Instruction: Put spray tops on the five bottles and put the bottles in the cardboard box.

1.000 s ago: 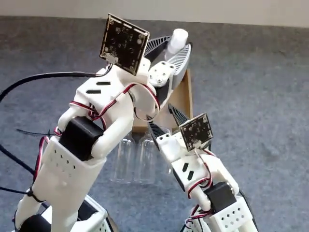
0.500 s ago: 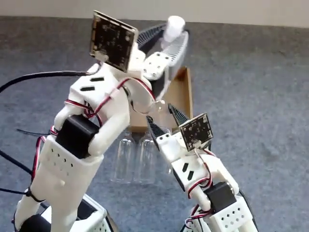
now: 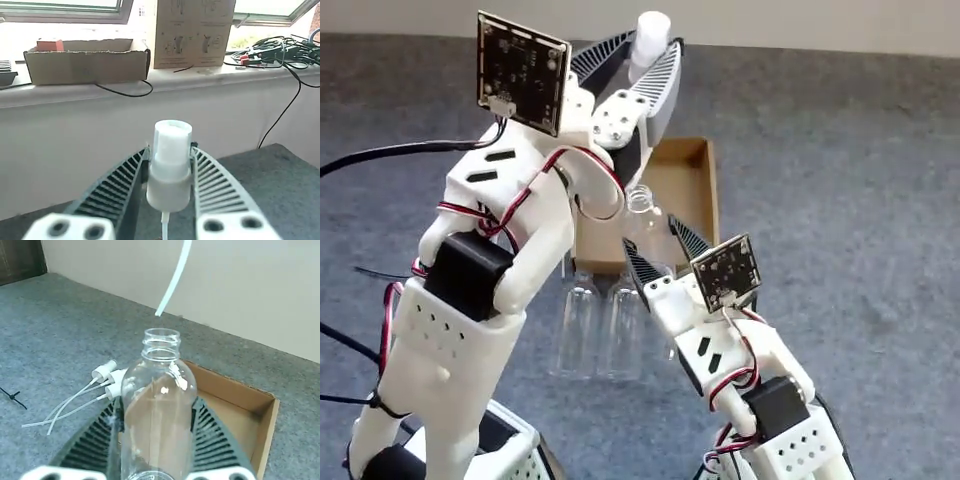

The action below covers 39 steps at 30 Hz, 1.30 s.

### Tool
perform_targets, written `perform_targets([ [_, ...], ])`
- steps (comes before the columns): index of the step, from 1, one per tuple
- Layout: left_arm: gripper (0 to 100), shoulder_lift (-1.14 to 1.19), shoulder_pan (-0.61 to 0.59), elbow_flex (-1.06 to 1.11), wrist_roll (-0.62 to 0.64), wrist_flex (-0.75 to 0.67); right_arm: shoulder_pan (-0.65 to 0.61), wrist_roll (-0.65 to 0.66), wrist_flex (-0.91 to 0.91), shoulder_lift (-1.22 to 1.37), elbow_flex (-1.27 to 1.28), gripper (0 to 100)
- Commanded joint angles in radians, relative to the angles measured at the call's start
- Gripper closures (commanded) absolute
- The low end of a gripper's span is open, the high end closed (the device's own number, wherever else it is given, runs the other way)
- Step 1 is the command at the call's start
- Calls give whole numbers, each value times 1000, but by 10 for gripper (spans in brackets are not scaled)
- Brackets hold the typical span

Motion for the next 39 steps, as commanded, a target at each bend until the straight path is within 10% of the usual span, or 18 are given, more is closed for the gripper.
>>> perform_targets([
  [1,995,-1,19,-35,3,-28,-7,-9,-25,-19,-10,995],
  [24,995,-10,77,-15,9,103,-4,-8,-27,-19,-10,995],
  [39,993,-331,77,441,0,221,-1,-8,-24,-21,-8,995],
])
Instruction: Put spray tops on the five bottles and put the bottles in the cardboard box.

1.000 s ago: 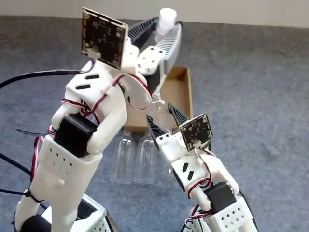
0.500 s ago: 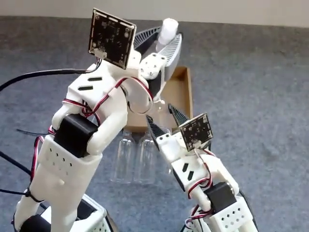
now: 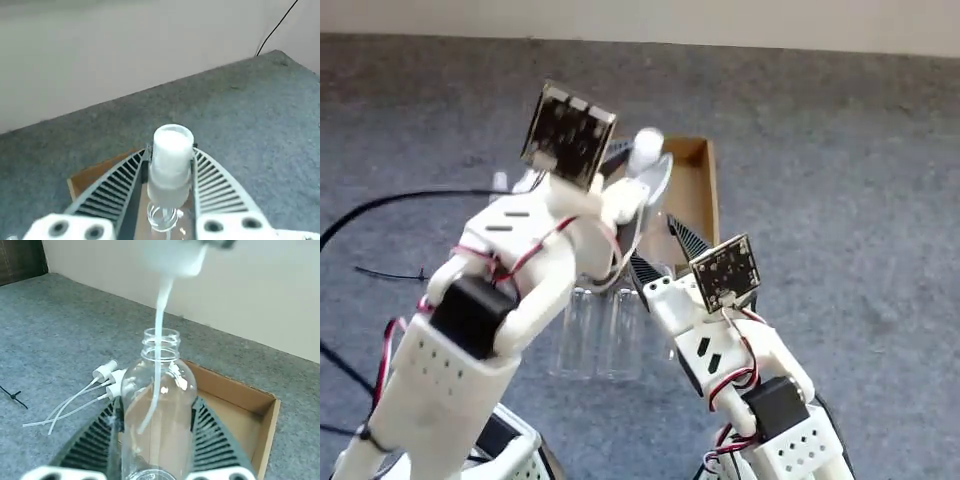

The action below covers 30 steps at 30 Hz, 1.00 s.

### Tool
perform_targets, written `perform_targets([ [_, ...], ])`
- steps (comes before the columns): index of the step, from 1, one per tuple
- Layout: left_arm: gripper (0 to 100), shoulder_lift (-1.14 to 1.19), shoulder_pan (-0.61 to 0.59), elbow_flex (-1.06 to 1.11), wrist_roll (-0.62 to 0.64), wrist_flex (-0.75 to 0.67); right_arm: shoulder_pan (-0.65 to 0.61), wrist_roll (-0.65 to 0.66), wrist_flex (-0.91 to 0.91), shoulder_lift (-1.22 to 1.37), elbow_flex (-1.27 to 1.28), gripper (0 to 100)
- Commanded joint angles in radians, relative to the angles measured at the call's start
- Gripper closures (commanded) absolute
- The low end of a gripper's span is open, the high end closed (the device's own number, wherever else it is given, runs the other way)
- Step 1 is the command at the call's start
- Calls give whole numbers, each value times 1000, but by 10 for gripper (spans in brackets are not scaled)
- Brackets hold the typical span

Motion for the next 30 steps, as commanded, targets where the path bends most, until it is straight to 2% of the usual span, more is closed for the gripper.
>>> perform_targets([
  [1,992,-147,22,150,0,2,1,-8,-24,-19,-8,995],
  [4,970,-189,-4,220,2,-37,1,-8,-24,-19,-7,995],
  [7,861,-174,-30,234,2,-49,1,-8,-25,-19,-5,995],
  [9,824,-153,-33,216,2,-48,1,-8,-27,-19,-5,995],
  [20,843,-48,-35,-56,0,-48,-1,-3,-28,-19,-2,995],
  [22,843,-42,-77,-84,-29,-48,1,-3,-28,-19,-2,995],
  [26,844,-39,-183,-62,-63,-52,1,-6,-28,-19,-2,995],
  [30,844,-41,-183,2,-64,-54,-1,-6,-28,-19,-2,995],
])
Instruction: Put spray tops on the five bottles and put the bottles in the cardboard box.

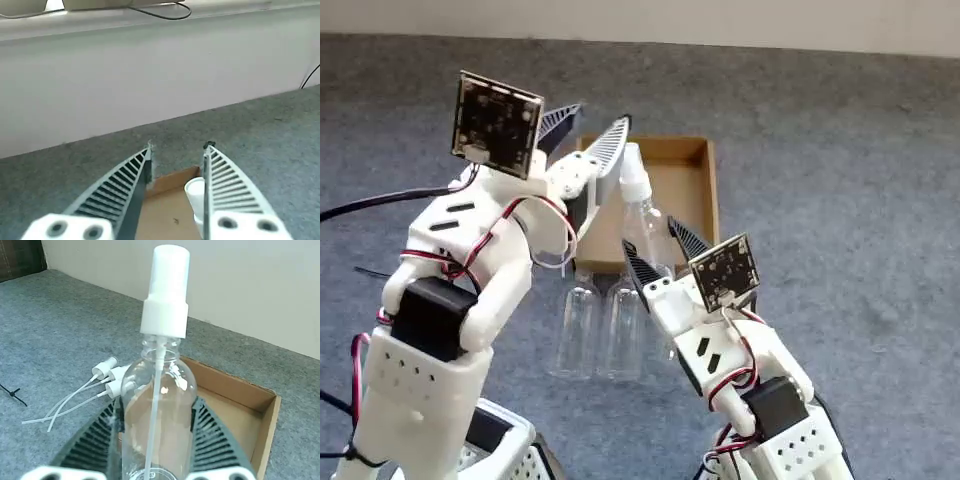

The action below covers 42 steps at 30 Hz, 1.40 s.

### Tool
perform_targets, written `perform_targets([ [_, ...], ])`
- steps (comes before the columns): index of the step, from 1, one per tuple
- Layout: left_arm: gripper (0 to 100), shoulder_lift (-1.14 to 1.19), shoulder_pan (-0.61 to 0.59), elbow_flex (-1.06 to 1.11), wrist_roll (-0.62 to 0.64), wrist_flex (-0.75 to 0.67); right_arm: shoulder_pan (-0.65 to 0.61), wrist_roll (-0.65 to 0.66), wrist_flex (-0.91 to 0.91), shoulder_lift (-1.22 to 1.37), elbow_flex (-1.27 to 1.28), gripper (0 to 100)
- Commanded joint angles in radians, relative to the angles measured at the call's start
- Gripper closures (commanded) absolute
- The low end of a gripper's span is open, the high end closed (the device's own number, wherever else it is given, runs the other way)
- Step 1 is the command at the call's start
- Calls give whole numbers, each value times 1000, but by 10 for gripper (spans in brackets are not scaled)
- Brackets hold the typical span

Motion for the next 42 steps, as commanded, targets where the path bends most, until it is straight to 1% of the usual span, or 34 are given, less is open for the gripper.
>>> perform_targets([
  [1,844,1,-8,42,-12,-20,-2,-5,-28,-19,-12,995],
  [4,844,2,-8,82,-20,-20,-2,-5,-28,-19,-12,995],
  [7,848,2,-5,120,-86,-20,-2,-5,-28,-19,-12,995],
  [11,902,-8,45,151,-149,-15,-2,-3,-28,-19,-12,995],
  [14,906,-8,99,154,-180,-15,-2,-2,-28,-19,-12,995],
  [17,908,-7,125,154,-181,-14,-2,-2,-28,-19,-12,995],
  [20,909,-10,117,137,-180,-18,-2,-2,-28,-19,-10,995],
  [27,909,18,39,-41,-181,-40,-2,-2,-28,-19,-10,995],
  [30,909,120,33,-77,-183,-94,-2,-2,-28,-19,-10,995],
  [34,909,271,33,-147,-183,-92,-2,-2,-28,-19,-10,995],
  [37,909,305,39,-177,-183,-92,-2,-2,-28,-19,-10,995],
  [39,909,305,41,-177,-183,-84,-2,-2,-28,-19,-10,995],
  [42,909,303,41,-183,-183,-2,-2,-2,-28,-19,-10,995],
])
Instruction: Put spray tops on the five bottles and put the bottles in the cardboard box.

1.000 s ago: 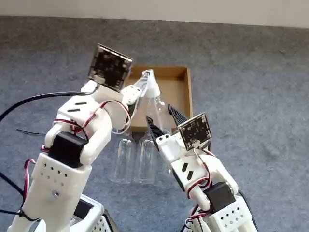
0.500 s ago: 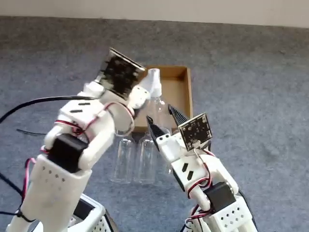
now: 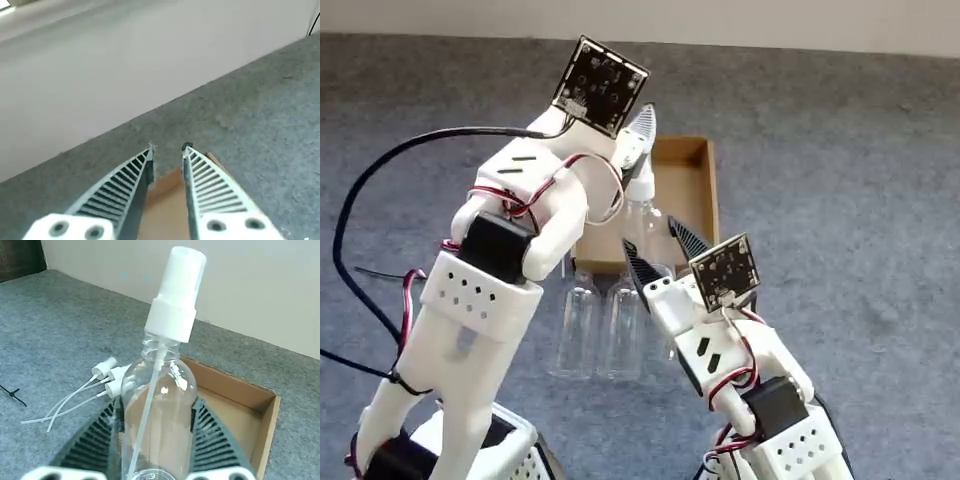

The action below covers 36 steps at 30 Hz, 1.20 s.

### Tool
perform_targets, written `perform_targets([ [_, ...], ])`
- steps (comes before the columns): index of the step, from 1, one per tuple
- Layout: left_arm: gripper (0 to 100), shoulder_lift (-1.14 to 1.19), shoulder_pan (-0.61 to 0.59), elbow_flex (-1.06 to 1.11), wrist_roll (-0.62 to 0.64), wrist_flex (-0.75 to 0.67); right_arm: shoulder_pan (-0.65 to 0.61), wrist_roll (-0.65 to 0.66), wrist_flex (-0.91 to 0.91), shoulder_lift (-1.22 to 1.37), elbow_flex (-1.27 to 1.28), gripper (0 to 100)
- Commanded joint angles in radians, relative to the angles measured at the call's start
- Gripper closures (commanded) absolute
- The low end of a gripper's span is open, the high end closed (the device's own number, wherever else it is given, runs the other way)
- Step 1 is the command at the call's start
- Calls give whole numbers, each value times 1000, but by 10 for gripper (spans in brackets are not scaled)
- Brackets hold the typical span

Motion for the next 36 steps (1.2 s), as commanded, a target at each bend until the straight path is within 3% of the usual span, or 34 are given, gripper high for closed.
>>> perform_targets([
  [1,909,1,-5,-58,-8,94,-4,-2,-28,-19,-10,995],
  [8,909,-1,-5,-61,-8,212,-4,-2,-28,-19,-10,995],
  [15,907,-110,16,-28,-9,216,-4,-2,-28,-19,-10,995],
  [21,908,-136,33,-41,-103,221,-4,-2,-28,-19,-10,995],
  [26,909,-249,-54,-67,-101,253,-4,0,-25,-19,-10,995],
  [31,906,-437,-136,36,-106,502,39,0,-30,-10,-18,995],
  [36,905,-591,-295,412,-101,400,91,-5,-163,42,-67,995],
])
